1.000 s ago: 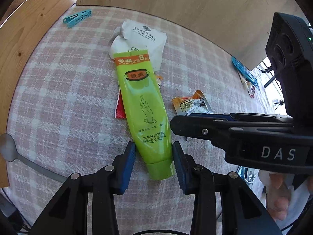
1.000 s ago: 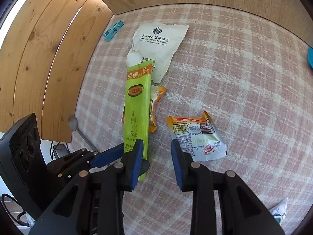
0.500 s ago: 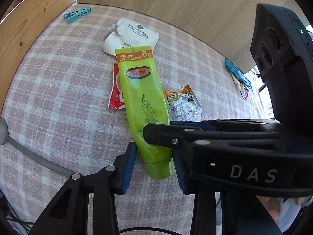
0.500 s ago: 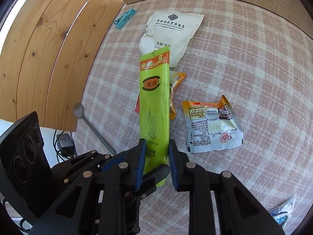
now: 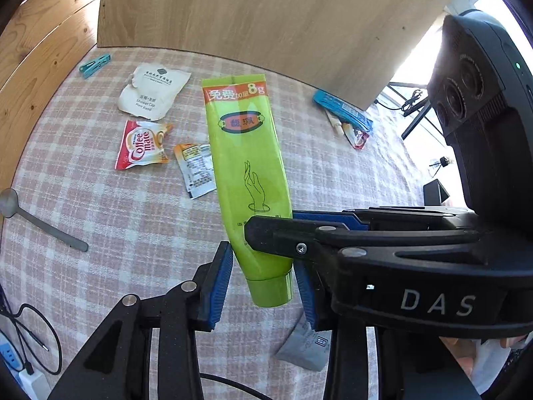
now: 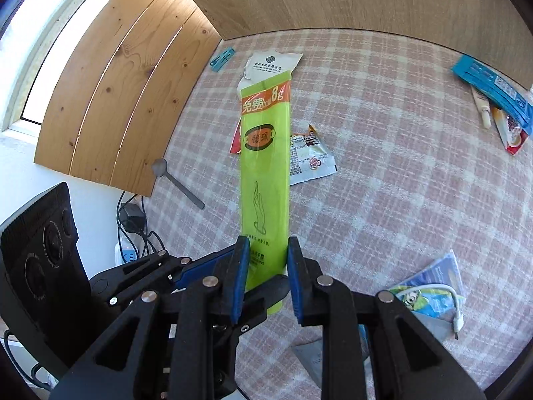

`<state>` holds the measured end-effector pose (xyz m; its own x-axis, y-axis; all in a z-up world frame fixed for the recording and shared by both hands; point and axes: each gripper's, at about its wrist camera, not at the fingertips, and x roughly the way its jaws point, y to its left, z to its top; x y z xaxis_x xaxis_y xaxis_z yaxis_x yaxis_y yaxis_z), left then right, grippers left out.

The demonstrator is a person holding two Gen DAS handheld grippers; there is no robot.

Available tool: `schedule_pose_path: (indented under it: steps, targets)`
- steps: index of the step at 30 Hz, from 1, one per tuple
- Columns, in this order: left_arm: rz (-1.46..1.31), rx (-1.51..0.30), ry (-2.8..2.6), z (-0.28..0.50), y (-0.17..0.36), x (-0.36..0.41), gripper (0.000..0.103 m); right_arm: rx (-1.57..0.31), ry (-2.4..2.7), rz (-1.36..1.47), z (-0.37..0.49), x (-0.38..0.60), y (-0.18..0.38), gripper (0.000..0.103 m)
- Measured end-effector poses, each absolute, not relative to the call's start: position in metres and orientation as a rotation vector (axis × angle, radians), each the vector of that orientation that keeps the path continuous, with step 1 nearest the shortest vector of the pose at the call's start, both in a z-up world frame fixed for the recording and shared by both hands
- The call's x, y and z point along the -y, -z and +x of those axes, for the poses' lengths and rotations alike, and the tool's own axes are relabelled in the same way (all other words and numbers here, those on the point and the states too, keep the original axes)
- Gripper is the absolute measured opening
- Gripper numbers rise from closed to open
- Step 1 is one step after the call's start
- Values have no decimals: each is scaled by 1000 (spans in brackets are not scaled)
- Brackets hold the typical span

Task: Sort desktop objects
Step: 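Carry the green tube into the tray and open the right gripper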

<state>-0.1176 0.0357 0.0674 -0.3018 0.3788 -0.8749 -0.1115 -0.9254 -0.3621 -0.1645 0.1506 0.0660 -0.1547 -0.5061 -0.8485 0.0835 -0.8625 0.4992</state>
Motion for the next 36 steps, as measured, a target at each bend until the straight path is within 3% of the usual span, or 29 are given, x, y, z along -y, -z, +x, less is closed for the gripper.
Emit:
schedule_pose_path:
  steps: [10,23,36]
  targets:
    - [-1528,148,-2220,-88,-107,-161,36,629,2232,1661,-86,-282,-106,23]
    - [-1388,-61,-1975,-33,-129,-383,36,912,2449,1656,45,-488,-127,22]
    - [-1330,-194,-1798,13,-134,-518,36,1084,2563,1671,132,-611,-128,22]
